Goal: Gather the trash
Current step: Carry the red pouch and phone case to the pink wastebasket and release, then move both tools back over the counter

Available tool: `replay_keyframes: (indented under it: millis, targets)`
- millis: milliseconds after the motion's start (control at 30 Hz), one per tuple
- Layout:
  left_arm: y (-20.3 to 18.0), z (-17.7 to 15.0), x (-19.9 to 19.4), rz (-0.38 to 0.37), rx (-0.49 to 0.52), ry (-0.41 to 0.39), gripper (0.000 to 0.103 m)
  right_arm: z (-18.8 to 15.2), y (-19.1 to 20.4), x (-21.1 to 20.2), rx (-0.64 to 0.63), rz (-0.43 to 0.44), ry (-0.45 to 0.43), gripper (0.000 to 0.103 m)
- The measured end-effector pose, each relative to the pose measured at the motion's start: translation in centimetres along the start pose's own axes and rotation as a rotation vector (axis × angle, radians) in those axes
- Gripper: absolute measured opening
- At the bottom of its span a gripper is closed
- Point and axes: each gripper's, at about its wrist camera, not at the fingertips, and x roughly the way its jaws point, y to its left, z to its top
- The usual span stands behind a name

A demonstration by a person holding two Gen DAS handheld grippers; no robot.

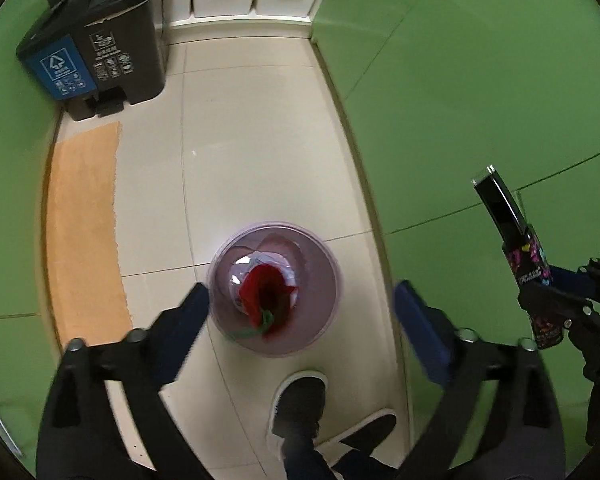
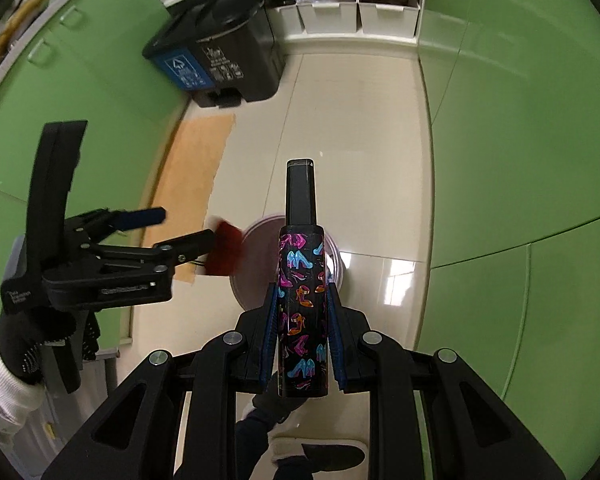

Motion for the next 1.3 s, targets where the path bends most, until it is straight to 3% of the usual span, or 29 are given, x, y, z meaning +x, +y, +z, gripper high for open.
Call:
replay_keyframes:
  millis: [633, 667, 733, 767, 800, 1033, 1133, 1300]
  targets:
    - [8.1, 0.9, -7.5, 0.055, -0.126, -0.11, 0.1, 2.9, 5.7, 5.2, -0.128, 0.059, 0.063, 0.023]
    - [8.5, 0.8, -7.6, 0.059, -0.133, -0.112, 0.1, 3.0, 5.9, 5.4, -0.137, 0.055, 0.064, 0.025]
    - [9.1, 0.6, -7.6, 0.063, -0.143, -0.113, 0.1, 3.1, 6.1, 5.7, -0.147, 0.04, 0.052, 0.057]
    - [9.3, 0.5, -7.7, 0.065, -0.146, -0.114, 0.1, 3.2, 6.1, 5.6, -0.144, 0.034, 0.041, 0.092]
    - [9.4, 0.4, -7.7, 0.066, -0.147, -0.113, 0.1, 3.2, 5.9, 5.4, -0.135, 0.033, 0.018, 0.097]
    - [8.7, 0.8, -8.6, 0.072, -0.128, -0.105, 0.1, 3.2, 4.7, 4.7, -0.086, -0.014, 0.043, 0.097]
    - [7.5, 1.4, -10.0, 0.069, -0.106, -0.107, 0.1, 3.2, 4.2, 2.6, -0.05, -0.024, 0.032, 0.097]
    - [4.8, 2.6, -14.7, 0.061, -0.065, -0.119, 0.1, 3.3, 3.2, -4.1, 0.011, -0.037, -0.013, 0.097]
